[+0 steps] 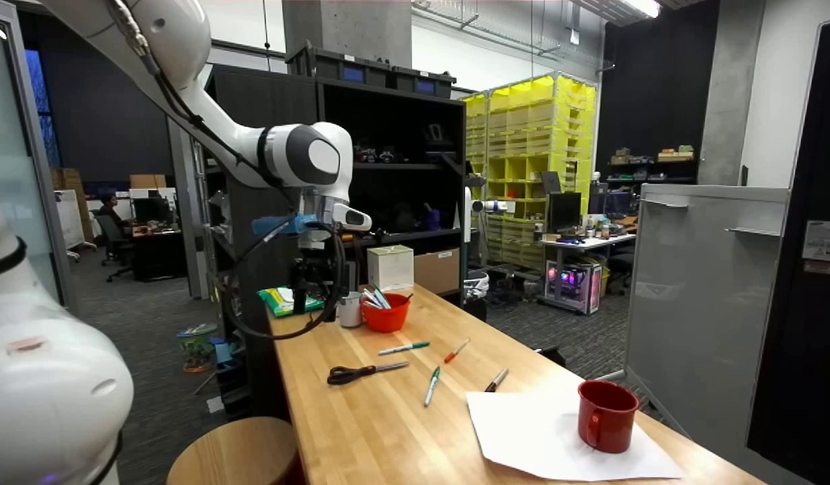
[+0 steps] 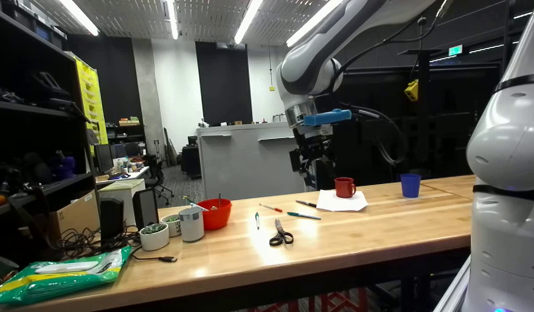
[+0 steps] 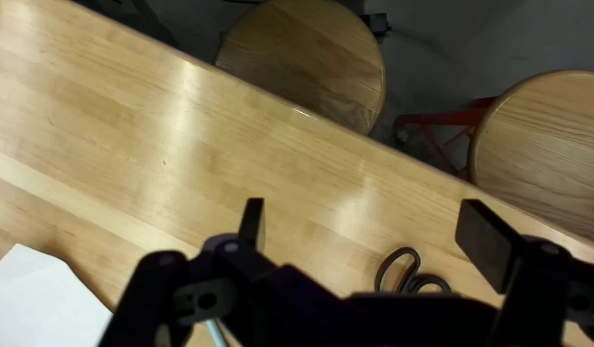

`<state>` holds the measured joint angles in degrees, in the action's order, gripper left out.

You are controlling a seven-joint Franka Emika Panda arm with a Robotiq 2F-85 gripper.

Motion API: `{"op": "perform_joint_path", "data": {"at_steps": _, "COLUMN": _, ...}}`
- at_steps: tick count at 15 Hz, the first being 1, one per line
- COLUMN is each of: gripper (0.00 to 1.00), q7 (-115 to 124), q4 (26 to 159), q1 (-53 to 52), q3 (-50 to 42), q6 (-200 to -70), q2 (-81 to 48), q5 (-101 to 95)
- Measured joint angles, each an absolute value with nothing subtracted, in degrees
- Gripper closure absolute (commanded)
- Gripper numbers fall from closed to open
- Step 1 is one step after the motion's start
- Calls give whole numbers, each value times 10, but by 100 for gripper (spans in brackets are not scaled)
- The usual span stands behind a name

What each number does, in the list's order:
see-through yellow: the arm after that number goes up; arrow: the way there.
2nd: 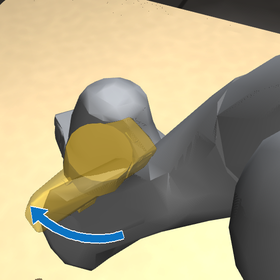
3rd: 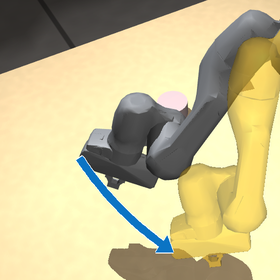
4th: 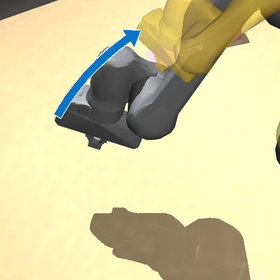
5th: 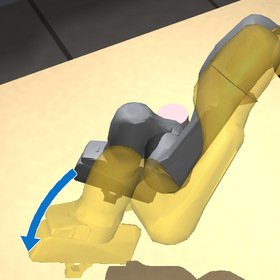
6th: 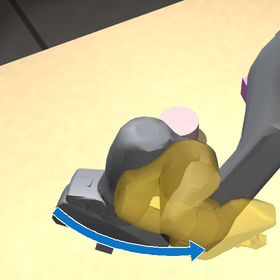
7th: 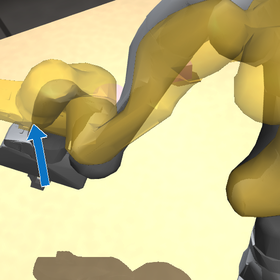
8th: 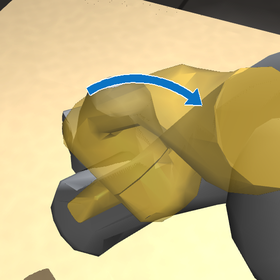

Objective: Move the left green marker to the right, then turn it to the right

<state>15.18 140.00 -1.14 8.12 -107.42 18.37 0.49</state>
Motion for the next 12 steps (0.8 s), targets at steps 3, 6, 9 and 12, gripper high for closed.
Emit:
{"op": "perform_joint_path", "data": {"at_steps": 3, "gripper": 0, "q7": 155, "q4": 1400, "q1": -11, "q3": 79, "q6": -1079, "q2": 183, "q5": 5}}
{"op": "perform_joint_path", "data": {"at_steps": 6, "gripper": 0, "q7": 173, "q4": 1403, "q1": -11, "q3": 63, "q6": -1134, "q2": 183, "q5": 39}}
{"op": "perform_joint_path", "data": {"at_steps": 9, "gripper": 0, "q7": 174, "q4": 1410, "q1": -8, "q3": 40, "q6": -1210, "q2": 182, "q5": 94}}
{"op": "perform_joint_path", "data": {"at_steps": 12, "gripper": 0, "q7": 178, "q4": 1426, "q1": -4, "q3": 27, "q6": -1303, "q2": 181, "q5": 121}}
